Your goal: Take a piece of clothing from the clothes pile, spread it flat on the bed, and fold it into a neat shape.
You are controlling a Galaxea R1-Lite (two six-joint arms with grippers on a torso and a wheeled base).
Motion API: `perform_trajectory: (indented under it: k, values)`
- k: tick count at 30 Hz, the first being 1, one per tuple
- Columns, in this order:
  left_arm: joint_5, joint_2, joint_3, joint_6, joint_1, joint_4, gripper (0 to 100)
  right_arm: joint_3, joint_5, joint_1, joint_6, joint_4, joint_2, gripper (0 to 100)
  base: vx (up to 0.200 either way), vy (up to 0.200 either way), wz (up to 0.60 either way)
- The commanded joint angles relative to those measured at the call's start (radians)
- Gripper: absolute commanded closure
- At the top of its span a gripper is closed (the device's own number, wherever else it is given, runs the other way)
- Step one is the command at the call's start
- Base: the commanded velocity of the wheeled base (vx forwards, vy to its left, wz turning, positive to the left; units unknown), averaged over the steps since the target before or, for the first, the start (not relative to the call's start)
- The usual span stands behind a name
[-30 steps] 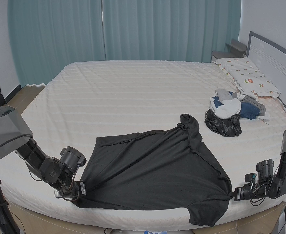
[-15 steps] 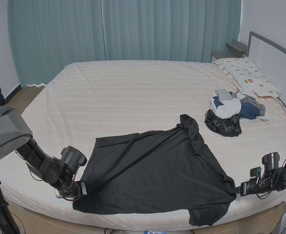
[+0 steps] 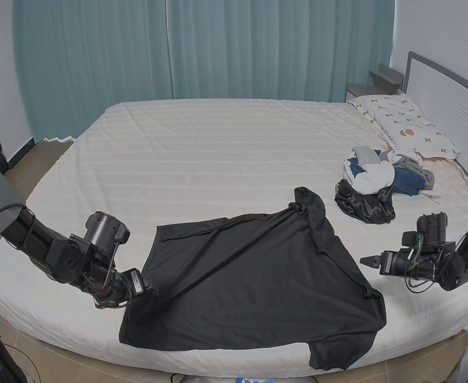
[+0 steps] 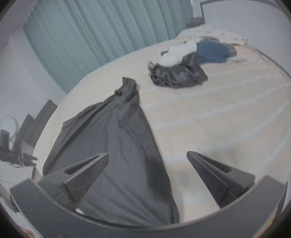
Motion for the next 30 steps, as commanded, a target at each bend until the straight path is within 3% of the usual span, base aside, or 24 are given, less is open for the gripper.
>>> perform_trajectory:
  k: [1,7,23,24,30]
  values:
    - [-0.098,0.001,-0.055,-0.064,0.038,-0.029,0,-0.195,-0.139,0.173,0.071,0.014,0.169,0,0.2,0.0,0.0]
    - [-0.123,0.033,-0.052,-0.061,0.046,-0.039,0,-0.355,-0.253,0.244,0.06,0.029,0.342,0,0.133,0.0,0.0]
    - [-0.135,0.047,-0.05,-0.055,0.046,-0.04,0,-0.658,-0.287,0.28,0.045,0.207,0.463,0,0.0,0.0,0.0]
    - [-0.135,0.047,-0.048,-0.055,0.046,-0.04,0,-0.669,-0.297,0.28,0.042,0.207,0.466,100,0.0,0.0,0.0]
    - [-0.133,0.047,-0.048,-0.053,0.046,-0.04,0,-0.672,-0.32,0.248,0.037,0.201,0.449,100,0.0,0.0,0.0]
